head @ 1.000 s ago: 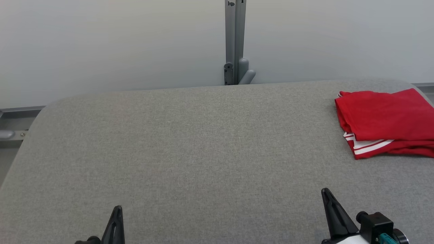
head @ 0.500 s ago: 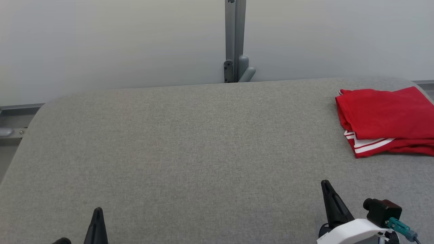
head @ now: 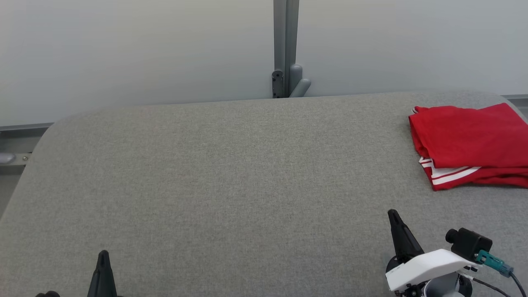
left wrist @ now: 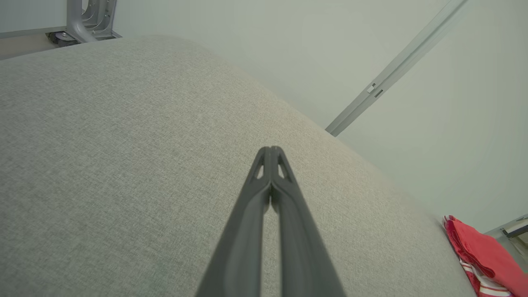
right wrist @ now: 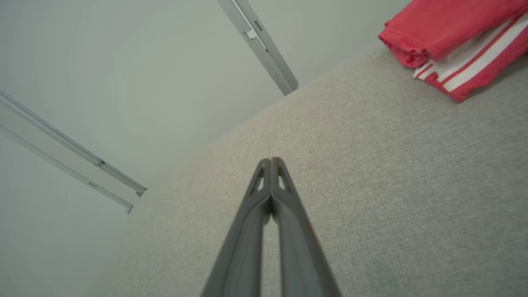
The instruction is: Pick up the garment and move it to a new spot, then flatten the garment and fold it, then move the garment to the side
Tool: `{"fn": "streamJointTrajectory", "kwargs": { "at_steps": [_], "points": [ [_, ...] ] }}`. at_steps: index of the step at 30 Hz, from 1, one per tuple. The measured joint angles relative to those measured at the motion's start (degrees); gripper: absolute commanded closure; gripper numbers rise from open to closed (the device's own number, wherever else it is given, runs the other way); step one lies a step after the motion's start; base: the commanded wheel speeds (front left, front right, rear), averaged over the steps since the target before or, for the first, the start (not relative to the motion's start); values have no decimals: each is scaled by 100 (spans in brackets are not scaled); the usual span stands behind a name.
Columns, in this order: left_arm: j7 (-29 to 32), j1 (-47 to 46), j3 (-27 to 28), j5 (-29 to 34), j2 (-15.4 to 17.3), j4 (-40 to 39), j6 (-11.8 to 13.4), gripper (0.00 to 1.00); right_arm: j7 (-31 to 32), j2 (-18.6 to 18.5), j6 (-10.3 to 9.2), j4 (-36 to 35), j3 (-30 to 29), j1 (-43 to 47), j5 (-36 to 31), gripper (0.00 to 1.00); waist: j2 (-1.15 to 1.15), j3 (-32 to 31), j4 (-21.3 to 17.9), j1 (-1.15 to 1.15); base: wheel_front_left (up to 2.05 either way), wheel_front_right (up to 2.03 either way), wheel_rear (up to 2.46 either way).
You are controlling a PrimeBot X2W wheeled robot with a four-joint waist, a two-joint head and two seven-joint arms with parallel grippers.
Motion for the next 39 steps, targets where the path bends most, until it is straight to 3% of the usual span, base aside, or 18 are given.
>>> {"fn": "streamJointTrajectory", "kwargs": {
  "at_steps": [39],
  "points": [
    [721, -271, 726, -2854, -2, -124, -178, 100, 645, 0, -4, 523, 74, -837, 2934, 100, 0, 168, -8, 0, 0, 0, 0]
  ]
}}
